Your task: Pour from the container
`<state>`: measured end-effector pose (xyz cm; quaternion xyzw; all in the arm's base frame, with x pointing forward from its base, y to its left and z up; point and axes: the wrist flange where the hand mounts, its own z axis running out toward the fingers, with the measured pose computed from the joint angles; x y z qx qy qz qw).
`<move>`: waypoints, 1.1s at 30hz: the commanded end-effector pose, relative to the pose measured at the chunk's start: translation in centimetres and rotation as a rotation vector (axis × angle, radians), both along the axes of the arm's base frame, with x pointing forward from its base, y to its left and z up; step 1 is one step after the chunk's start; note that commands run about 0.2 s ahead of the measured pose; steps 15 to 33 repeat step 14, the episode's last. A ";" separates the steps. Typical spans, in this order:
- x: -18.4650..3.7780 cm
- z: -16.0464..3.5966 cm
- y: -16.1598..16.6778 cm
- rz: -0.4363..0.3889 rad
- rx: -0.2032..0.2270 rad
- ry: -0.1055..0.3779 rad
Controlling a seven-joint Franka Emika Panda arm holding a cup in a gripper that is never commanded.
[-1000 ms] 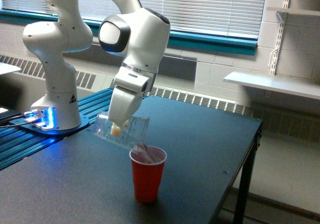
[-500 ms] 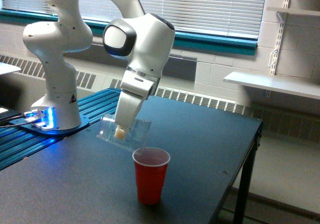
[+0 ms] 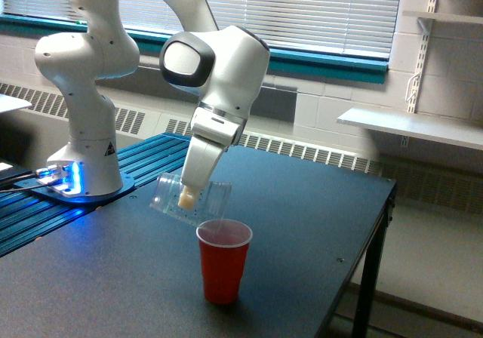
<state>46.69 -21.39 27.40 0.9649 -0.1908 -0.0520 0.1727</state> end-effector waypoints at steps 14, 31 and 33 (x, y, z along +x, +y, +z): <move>3.7 2.9 2.0 -0.172 -0.043 -0.070; 3.7 2.9 2.0 -0.172 -0.043 -0.070; 3.7 2.9 2.0 -0.172 -0.043 -0.070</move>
